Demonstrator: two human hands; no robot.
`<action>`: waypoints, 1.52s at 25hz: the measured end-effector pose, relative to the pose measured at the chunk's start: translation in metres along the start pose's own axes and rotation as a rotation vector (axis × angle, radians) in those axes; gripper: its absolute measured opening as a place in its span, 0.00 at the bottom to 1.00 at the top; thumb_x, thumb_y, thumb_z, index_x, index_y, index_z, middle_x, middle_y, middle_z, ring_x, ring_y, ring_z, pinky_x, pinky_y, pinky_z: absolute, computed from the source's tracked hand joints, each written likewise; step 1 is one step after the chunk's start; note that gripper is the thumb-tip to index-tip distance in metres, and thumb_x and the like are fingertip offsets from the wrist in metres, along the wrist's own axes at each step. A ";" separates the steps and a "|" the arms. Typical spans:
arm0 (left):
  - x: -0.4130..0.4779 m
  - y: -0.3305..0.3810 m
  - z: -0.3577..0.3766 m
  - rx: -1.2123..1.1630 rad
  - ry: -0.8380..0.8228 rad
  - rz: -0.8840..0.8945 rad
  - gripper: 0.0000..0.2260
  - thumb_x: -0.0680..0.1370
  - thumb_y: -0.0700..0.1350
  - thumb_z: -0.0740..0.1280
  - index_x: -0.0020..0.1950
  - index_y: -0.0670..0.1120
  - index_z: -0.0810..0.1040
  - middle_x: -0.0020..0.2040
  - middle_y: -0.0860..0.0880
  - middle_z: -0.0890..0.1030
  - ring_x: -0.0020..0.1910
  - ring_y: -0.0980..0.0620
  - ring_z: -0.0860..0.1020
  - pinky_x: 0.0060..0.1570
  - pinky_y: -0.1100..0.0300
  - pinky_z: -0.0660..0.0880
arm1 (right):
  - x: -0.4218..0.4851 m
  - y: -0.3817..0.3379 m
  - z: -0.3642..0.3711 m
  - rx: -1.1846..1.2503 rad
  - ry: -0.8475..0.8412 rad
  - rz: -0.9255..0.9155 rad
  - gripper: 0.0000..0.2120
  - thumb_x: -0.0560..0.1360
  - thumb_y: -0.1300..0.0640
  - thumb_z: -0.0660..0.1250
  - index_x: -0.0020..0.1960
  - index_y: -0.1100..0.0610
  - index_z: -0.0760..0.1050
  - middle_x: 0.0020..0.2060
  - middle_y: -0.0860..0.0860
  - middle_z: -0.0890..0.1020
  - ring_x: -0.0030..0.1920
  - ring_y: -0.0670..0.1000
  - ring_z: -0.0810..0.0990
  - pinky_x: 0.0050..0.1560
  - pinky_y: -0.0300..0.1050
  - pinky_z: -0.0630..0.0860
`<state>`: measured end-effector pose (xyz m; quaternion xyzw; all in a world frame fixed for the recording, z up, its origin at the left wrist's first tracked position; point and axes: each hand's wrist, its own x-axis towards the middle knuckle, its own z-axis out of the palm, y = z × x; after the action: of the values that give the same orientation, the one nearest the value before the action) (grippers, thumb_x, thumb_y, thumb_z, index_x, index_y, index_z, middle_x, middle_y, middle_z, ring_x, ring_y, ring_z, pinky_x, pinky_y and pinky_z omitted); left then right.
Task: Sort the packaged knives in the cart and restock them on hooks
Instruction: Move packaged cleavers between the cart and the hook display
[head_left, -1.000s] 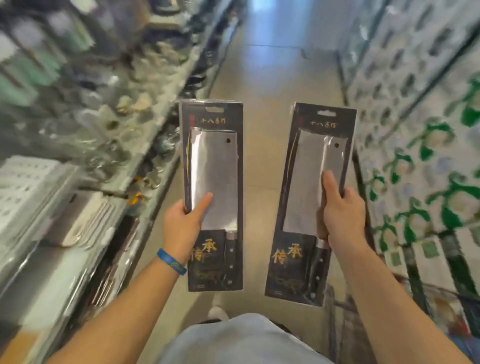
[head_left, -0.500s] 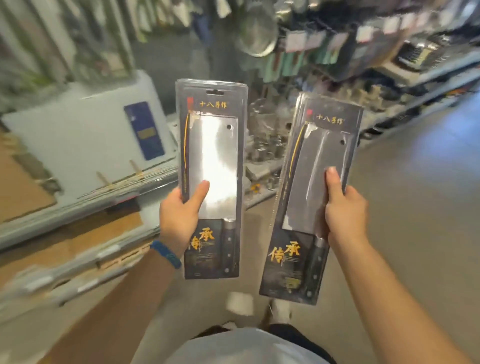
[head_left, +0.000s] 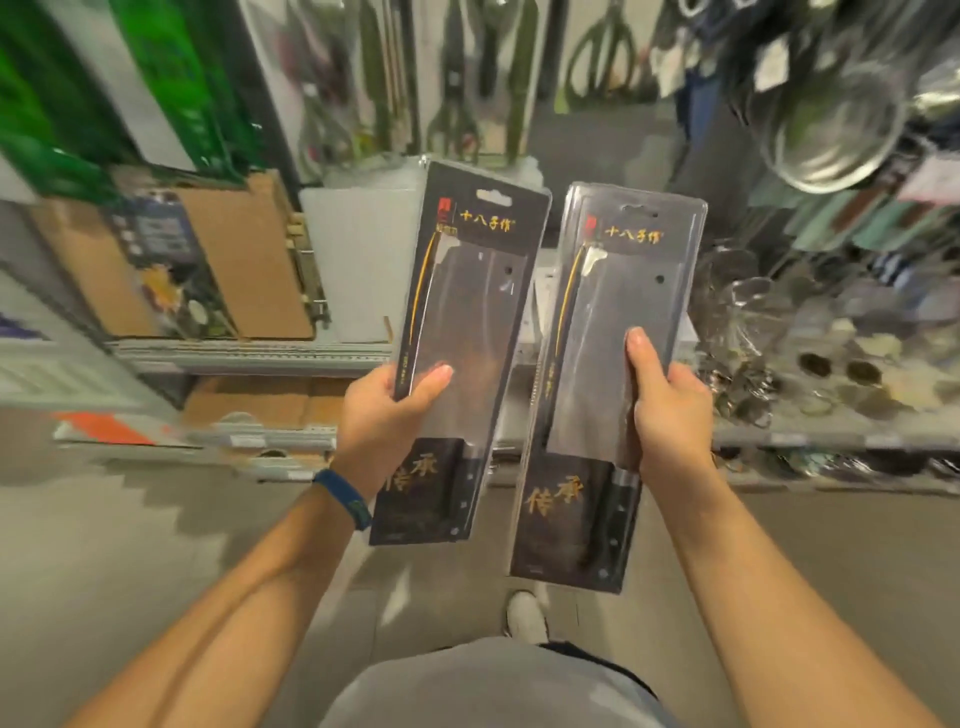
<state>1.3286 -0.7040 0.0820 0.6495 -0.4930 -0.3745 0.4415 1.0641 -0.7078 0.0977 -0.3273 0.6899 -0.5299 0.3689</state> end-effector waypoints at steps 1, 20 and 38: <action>0.006 0.006 0.001 -0.047 0.021 0.014 0.14 0.72 0.61 0.72 0.43 0.51 0.82 0.38 0.62 0.84 0.36 0.65 0.81 0.31 0.71 0.73 | 0.011 -0.006 0.006 0.002 -0.026 -0.009 0.27 0.65 0.27 0.71 0.42 0.51 0.84 0.39 0.39 0.87 0.40 0.39 0.85 0.35 0.35 0.79; 0.174 0.205 -0.085 -0.166 0.456 0.478 0.28 0.65 0.74 0.69 0.36 0.49 0.82 0.29 0.53 0.81 0.27 0.62 0.74 0.27 0.63 0.73 | 0.095 -0.268 0.119 0.162 -0.050 -0.655 0.23 0.71 0.35 0.73 0.31 0.50 0.71 0.24 0.33 0.77 0.25 0.32 0.74 0.26 0.26 0.68; 0.280 0.394 -0.204 -0.225 0.590 0.665 0.30 0.62 0.75 0.67 0.24 0.47 0.73 0.20 0.53 0.73 0.20 0.58 0.71 0.25 0.60 0.67 | 0.097 -0.490 0.162 0.110 0.145 -0.876 0.42 0.65 0.21 0.64 0.43 0.63 0.77 0.39 0.56 0.82 0.40 0.58 0.81 0.39 0.53 0.76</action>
<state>1.4606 -0.9835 0.5062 0.4826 -0.4841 -0.0626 0.7271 1.1829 -0.9790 0.5316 -0.5307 0.4811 -0.6935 0.0772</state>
